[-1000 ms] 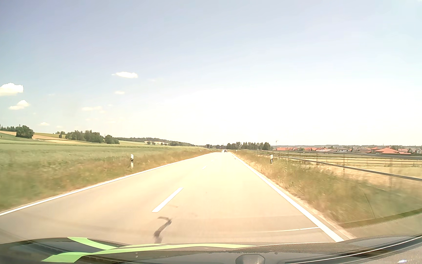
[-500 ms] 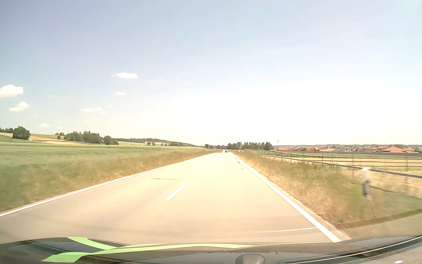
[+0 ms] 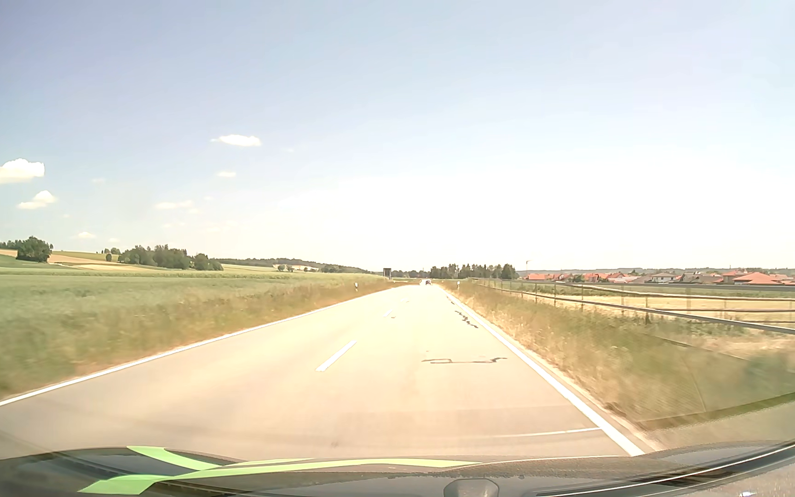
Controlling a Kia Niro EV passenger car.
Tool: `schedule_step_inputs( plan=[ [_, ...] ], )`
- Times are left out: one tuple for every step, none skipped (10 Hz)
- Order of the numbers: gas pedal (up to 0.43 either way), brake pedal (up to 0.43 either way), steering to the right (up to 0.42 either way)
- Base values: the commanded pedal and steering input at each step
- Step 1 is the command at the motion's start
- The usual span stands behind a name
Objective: Follow the waypoints while adhering to traffic rules and regulations
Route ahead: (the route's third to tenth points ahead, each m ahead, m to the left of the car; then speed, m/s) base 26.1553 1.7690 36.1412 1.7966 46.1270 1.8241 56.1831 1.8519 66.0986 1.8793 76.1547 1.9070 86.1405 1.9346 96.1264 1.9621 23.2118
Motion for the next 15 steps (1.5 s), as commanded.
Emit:
schedule_step_inputs(
  plan=[
    [0.189,0.0,-0.003],
    [0.197,0.0,-0.002],
    [0.209,0.0,-0.003],
    [0.22,0.0,-0.002],
    [0.228,0.0,-0.002],
    [0.228,0.0,-0.002],
    [0.228,0.0,-0.002],
    [0.228,0.0,-0.002],
    [0.228,0.0,-0.002],
    [0.228,0.0,-0.002],
    [0.228,0.0,-0.002],
    [0.228,0.0,-0.001],
    [0.228,0.0,-0.001],
    [0.228,0.0,-0.001],
    [0.228,0.0,-0.001]
  ],
)
